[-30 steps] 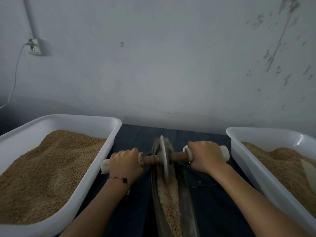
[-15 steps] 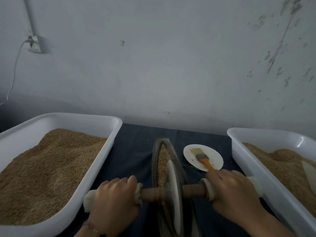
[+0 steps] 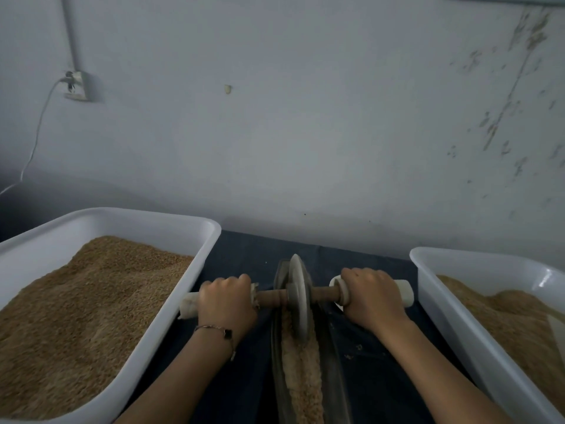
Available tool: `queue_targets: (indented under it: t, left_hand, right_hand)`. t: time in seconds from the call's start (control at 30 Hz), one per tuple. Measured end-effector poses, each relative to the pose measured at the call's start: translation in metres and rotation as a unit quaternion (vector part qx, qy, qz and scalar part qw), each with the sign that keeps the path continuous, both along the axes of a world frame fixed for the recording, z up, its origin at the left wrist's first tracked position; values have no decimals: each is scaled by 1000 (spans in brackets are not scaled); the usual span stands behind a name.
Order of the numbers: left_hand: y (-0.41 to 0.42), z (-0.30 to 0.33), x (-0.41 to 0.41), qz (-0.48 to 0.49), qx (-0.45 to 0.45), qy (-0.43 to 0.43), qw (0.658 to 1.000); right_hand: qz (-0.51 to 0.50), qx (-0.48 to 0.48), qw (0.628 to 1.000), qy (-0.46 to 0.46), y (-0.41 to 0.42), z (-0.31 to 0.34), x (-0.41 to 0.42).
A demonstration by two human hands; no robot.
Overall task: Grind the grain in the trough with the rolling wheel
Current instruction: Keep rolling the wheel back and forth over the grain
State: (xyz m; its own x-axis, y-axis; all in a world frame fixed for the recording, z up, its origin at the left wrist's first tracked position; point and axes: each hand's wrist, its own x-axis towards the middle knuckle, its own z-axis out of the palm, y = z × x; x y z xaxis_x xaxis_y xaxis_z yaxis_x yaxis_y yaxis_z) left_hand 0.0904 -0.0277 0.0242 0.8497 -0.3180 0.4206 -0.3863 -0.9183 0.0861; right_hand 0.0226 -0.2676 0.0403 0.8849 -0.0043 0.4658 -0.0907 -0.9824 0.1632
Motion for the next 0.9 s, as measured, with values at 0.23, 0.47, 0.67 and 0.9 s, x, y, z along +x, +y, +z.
queue_targets:
  t: [0.23,0.47,0.67,0.9]
  left_hand:
    - [19,5,-53,-78,34,-10,996]
    - [35,19,-103,-184,36,-117,975]
    - [20,24,-76,-134,87,-31,987]
    - [0,25,-9,-39,83,73,993]
  right_hand:
    - [43,39,996,-64,14,-16,-65]
    - [33,69,991,111,-2,-19,-113]
    - [-57,142,976,157,1,-23,-89]
    - [-28,118,989,90,-12,-10,-11]
